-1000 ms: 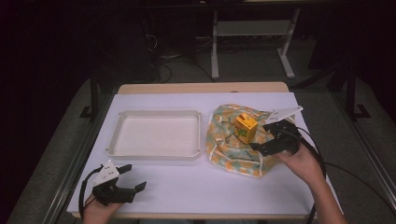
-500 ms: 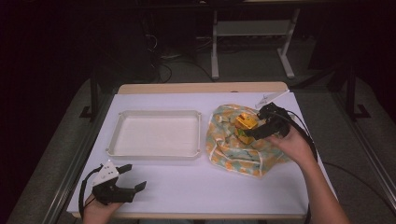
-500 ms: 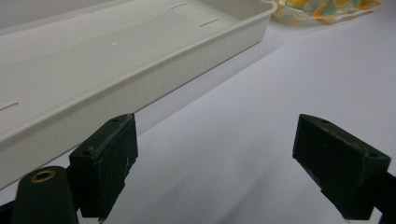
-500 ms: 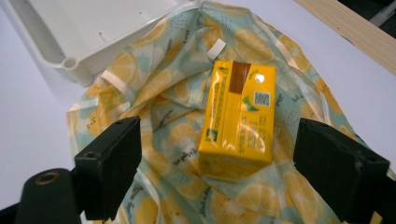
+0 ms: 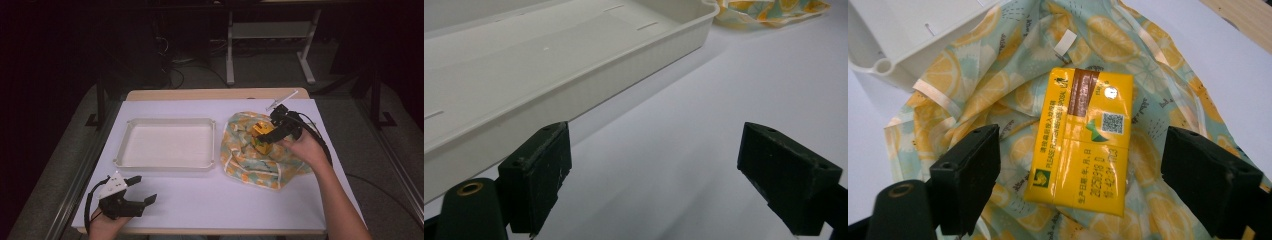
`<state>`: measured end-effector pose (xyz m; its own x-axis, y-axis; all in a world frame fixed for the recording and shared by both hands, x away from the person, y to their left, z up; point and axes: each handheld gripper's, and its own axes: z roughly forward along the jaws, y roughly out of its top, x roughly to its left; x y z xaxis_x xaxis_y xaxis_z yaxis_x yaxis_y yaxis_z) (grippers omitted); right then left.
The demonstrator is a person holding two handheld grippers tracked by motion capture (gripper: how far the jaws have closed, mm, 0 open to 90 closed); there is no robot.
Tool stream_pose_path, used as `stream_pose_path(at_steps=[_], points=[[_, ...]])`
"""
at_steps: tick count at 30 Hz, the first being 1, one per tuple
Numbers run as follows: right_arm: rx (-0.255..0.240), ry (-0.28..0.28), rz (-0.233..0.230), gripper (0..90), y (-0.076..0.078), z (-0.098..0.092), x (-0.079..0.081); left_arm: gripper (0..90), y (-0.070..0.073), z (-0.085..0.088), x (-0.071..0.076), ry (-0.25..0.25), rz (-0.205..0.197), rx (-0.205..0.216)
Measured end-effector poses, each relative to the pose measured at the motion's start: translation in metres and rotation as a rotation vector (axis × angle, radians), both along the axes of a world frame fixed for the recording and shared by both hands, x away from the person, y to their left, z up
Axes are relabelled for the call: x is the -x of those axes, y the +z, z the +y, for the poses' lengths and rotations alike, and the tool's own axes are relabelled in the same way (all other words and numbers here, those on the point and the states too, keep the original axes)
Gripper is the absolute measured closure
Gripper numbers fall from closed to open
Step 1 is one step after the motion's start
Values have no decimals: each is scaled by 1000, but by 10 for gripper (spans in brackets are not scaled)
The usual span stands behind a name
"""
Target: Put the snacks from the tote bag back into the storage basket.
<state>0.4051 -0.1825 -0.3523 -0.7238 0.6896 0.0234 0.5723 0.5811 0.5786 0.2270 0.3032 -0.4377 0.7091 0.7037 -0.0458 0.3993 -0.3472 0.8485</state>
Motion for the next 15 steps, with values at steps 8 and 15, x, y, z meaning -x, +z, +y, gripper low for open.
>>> stream_pose_path(at_steps=[8,15], points=[[42,-11,-1,238,-7,8,-7,138,0,0,0,-7,-4,-10],[88,-29,-6,322,-11,12,-10,138,0,0,-1,-3,-1,-1]])
